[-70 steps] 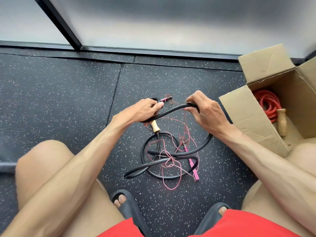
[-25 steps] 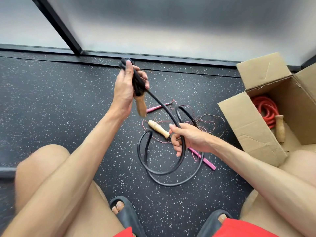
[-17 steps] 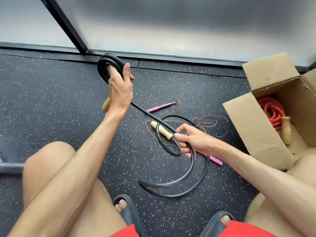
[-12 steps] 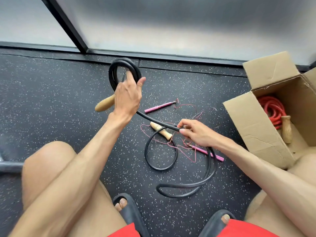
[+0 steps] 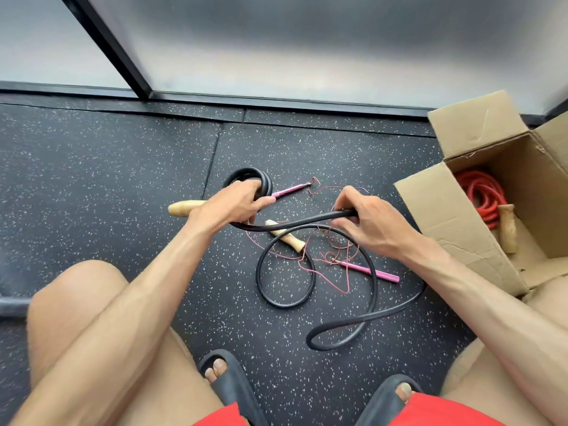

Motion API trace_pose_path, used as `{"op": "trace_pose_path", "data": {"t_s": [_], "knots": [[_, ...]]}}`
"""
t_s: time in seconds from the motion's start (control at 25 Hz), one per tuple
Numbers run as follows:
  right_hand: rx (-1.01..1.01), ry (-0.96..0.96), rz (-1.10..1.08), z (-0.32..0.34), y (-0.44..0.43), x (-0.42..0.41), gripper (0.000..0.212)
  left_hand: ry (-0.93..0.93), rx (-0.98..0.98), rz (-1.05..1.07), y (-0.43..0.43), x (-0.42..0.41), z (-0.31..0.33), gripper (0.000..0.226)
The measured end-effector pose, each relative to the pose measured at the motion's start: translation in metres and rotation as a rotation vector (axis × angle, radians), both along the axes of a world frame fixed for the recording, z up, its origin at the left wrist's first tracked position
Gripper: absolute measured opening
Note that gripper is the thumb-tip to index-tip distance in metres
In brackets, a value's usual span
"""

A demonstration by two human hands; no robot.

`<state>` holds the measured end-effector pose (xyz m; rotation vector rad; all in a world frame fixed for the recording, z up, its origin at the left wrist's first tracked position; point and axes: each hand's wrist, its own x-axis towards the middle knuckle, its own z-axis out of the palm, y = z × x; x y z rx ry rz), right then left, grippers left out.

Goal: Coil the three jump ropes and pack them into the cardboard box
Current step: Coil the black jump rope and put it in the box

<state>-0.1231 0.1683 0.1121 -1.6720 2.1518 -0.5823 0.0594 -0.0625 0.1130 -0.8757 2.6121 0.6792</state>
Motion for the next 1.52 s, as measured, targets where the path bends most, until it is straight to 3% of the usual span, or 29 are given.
{"op": "trace_pose_path", "data": {"t_s": [0.16,0.36,0.64,0.96,1.12,1.28,1.4,1.52], "knots": [[-0.213,0.061,-0.042,0.002,0.004,-0.007,0.026,-0.031,0.238,-0.013,0.012,-0.007,0.006,0.040],[-0.297,0.070,-0.124,-0.001,0.002,-0.016,0.016,0.036,0.674,0.119,0.028,-0.014,0.014,0.033],[-0.301,-0.279,-0.352,0.004,-0.004,-0.019,0.035,0.158,1.002,0.128,0.035,-0.013,0.037,0.076],[-0.135,-0.708,-0.348,-0.008,-0.015,0.001,0.044,0.321,1.558,0.137,0.036,-0.019,0.049,0.066],[-0.045,-1.076,-0.374,-0.005,-0.016,0.009,0.029,0.529,1.624,0.238,0.037,-0.022,0.053,0.058],[0.146,-1.169,-0.363,-0.016,-0.010,0.019,0.016,0.801,1.604,0.409,0.034,-0.023,0.052,0.053],[0.255,-1.293,-0.331,-0.017,-0.007,0.035,0.011,0.955,1.494,0.557,0.033,-0.024,0.050,0.050],[0.308,-1.333,-0.329,-0.010,-0.008,0.035,0.012,0.986,1.243,0.625,0.039,-0.026,0.044,0.042]]}}
